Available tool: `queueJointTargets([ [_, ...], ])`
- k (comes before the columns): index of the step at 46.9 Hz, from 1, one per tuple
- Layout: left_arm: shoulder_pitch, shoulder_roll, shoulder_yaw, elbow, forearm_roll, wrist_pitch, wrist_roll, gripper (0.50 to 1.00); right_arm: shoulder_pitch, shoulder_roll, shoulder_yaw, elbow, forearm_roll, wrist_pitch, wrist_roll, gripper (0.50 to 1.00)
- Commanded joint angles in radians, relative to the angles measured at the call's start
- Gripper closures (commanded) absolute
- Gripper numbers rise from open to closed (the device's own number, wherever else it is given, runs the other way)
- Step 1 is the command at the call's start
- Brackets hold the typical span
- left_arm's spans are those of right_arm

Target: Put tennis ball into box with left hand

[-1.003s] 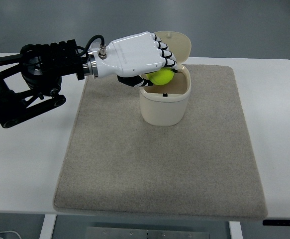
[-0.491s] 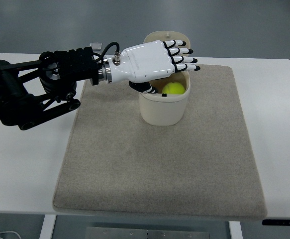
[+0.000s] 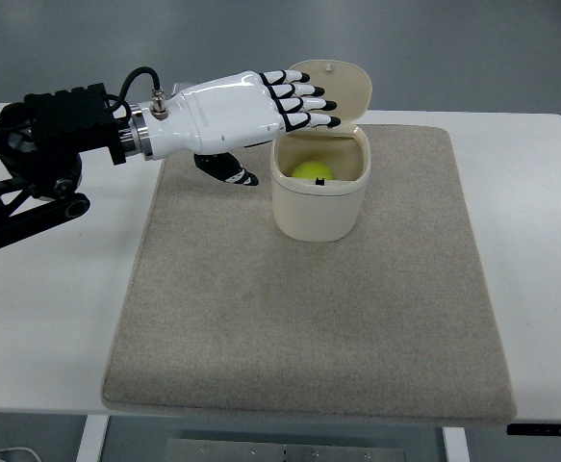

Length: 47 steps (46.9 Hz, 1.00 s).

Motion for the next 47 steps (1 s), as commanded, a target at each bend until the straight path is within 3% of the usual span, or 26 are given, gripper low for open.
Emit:
queueJointTargets([
  [1, 0.025, 0.042, 0.008, -0.017, -0.108, 0.0, -0.001, 0.506, 0.0, 0.0, 0.0, 0.001, 0.0, 0.0, 0.0, 0.562],
  [9, 0.068, 0.113, 0.007, -0.047, -0.513, -0.031, -0.004, 0.501, 0.0, 0.0, 0.0, 0.001, 0.0, 0.0, 0.0, 0.562],
  [17, 0.077, 0.166, -0.006, -0.03, -1.047, -0.258, -0.004, 0.501, 0.0, 0.0, 0.0, 0.001, 0.0, 0.0, 0.0, 0.562],
  [24, 0.067, 0.173, -0.006, 0.068, -1.431, -0.407, 0.006, 0.501, 0.0, 0.0, 0.0, 0.0, 0.0, 0.0, 0.0, 0.562],
  [35, 0.08, 0.137, -0.006, 0.301, -1.773, -0.637, 0.012, 0.501, 0.0, 0.0, 0.0, 0.0, 0.0, 0.0, 0.0, 0.562],
  [41, 0.087, 0.064, -0.007, 0.446, -1.834, -0.685, 0.017, 0.501, 0.0, 0.0, 0.0, 0.0, 0.0, 0.0, 0.0, 0.56],
  [47, 0.133, 0.018, -0.015, 0.506, -1.948, -0.724, 0.028, 0.501, 0.0, 0.0, 0.0, 0.0, 0.0, -0.001, 0.0, 0.562],
])
